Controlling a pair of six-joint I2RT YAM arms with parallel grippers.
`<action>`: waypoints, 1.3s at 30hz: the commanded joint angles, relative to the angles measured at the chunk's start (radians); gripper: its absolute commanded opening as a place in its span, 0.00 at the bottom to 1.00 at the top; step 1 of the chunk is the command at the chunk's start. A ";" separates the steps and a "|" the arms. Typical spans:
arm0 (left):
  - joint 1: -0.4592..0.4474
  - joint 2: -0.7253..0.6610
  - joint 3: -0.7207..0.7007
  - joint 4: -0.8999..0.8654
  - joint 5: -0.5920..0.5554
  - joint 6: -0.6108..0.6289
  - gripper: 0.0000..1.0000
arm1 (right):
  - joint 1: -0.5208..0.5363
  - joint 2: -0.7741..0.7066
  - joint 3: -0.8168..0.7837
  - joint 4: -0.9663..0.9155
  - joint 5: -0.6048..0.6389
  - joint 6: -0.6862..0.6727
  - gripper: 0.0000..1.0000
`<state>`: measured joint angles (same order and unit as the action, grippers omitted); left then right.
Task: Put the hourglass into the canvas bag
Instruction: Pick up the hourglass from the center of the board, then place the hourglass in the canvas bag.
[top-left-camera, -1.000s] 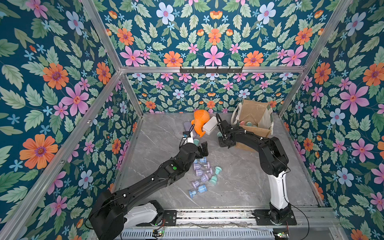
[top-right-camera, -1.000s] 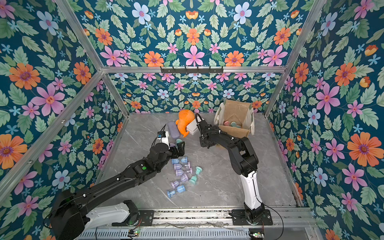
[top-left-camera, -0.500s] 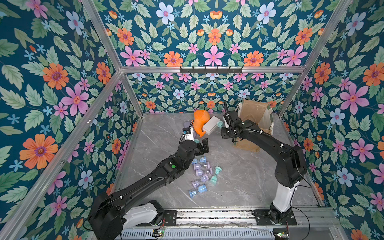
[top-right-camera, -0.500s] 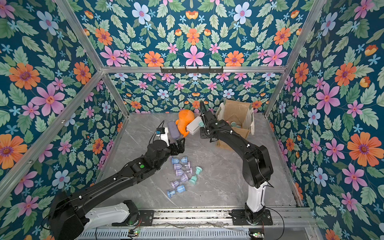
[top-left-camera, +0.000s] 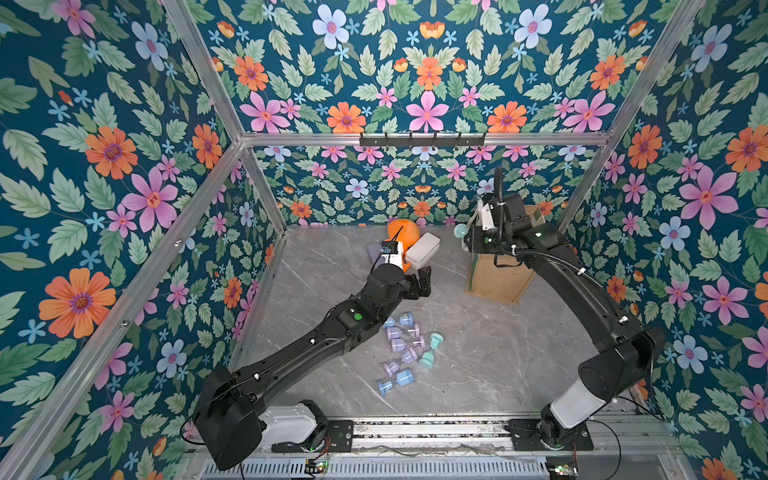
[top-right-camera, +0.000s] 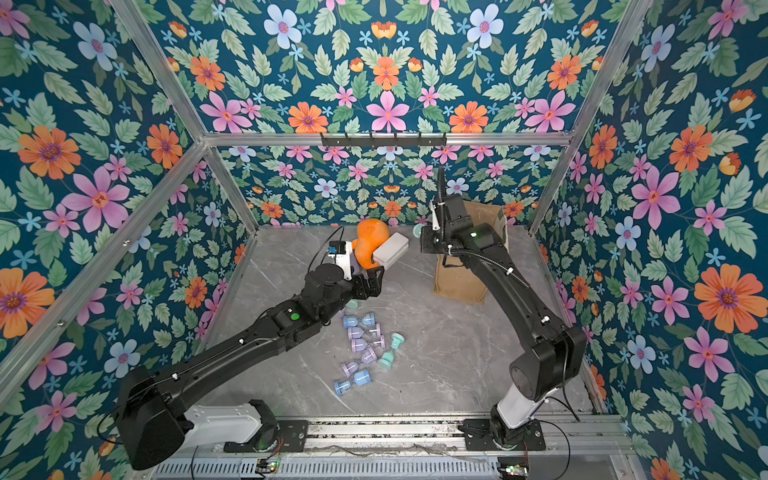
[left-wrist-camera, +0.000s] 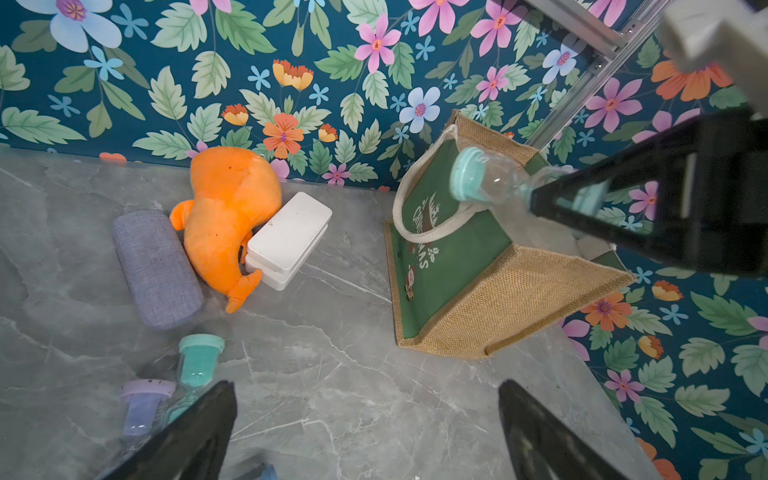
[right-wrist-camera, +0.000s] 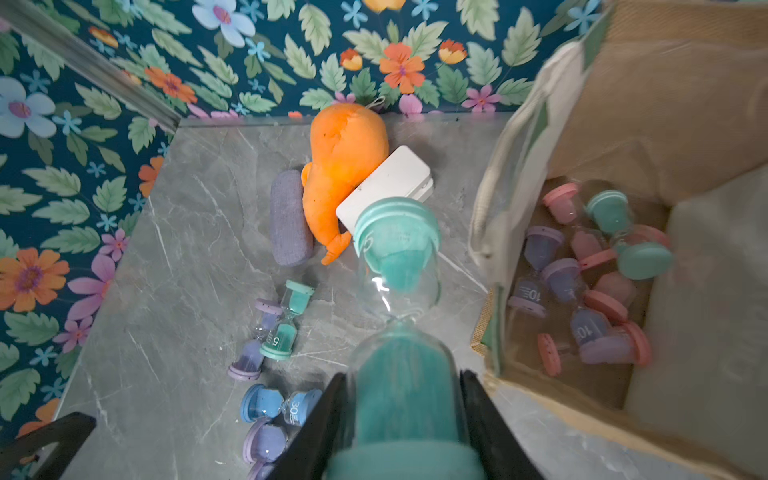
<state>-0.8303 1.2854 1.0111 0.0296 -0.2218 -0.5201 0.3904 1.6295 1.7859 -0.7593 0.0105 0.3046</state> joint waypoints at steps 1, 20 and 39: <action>0.001 0.019 0.026 0.016 0.032 0.019 1.00 | -0.051 -0.023 0.032 -0.015 -0.027 0.005 0.40; 0.002 0.189 0.156 0.044 0.116 0.025 1.00 | -0.244 0.213 0.067 0.059 0.046 -0.039 0.39; 0.003 0.197 0.134 0.066 0.083 0.017 1.00 | -0.308 0.477 0.110 0.155 -0.017 -0.044 0.39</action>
<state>-0.8280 1.4891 1.1481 0.0742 -0.1165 -0.5068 0.0795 2.0907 1.8912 -0.6304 -0.0040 0.2726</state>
